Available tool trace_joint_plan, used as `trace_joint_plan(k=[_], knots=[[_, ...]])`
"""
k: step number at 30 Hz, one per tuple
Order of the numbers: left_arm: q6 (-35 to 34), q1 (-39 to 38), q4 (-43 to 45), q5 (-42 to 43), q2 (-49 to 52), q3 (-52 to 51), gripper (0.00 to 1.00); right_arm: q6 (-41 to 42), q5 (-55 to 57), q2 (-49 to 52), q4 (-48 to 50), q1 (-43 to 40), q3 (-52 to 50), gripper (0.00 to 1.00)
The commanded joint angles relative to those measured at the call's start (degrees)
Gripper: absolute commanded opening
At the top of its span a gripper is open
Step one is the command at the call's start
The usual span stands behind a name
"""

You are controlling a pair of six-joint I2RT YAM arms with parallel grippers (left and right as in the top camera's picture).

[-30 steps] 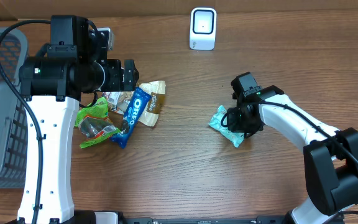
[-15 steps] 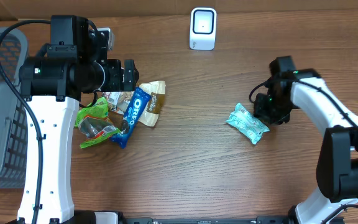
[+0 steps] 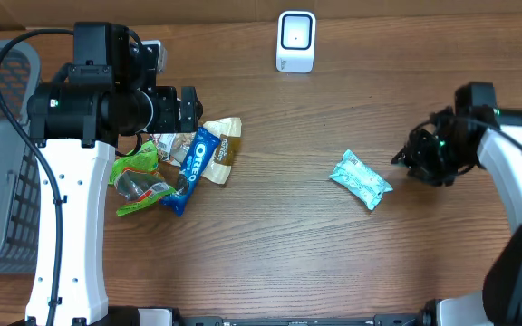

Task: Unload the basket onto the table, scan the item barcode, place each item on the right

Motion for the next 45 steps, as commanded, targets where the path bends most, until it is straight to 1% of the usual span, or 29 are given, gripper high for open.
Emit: trace_joint_plan(k=[1, 6, 9, 12, 13, 29, 31, 39, 45], knots=[[-0.6, 0.0, 0.0, -0.3, 0.2, -0.2, 1.0, 4.7, -0.4, -3.8, 4.4, -0.1, -8.8, 0.48], [-0.6, 0.0, 0.0, -0.3, 0.2, -0.2, 1.0, 6.3, -3.7, -4.7, 13.2, -0.1, -17.4, 0.48], [-0.6, 0.0, 0.0, -0.3, 0.2, -0.2, 1.0, 6.5, -3.8, -4.7, 13.9, -0.1, -18.2, 0.49], [-0.6, 0.0, 0.0, -0.3, 0.2, -0.2, 1.0, 6.2, -4.2, -4.7, 13.9, -0.1, -18.2, 0.61], [-0.6, 0.0, 0.0, -0.3, 0.2, -0.2, 1.0, 6.2, -4.2, -4.7, 13.8, -0.1, -18.2, 0.61], [-0.6, 0.0, 0.0, -0.3, 0.2, -0.2, 1.0, 6.6, -4.2, -4.7, 14.3, -0.1, -18.7, 0.62], [-0.6, 0.0, 0.0, -0.3, 0.2, -0.2, 1.0, 7.8, -4.3, -4.7, 14.7, -0.1, -19.8, 0.64], [-0.6, 0.0, 0.0, -0.3, 0.2, -0.2, 1.0, 10.8, -6.6, -4.7, 21.1, -0.1, -24.9, 0.64], [-0.6, 0.0, 0.0, -0.3, 0.2, -0.2, 1.0, 14.9, -6.5, -4.7, 29.4, -0.1, -29.1, 0.65]])
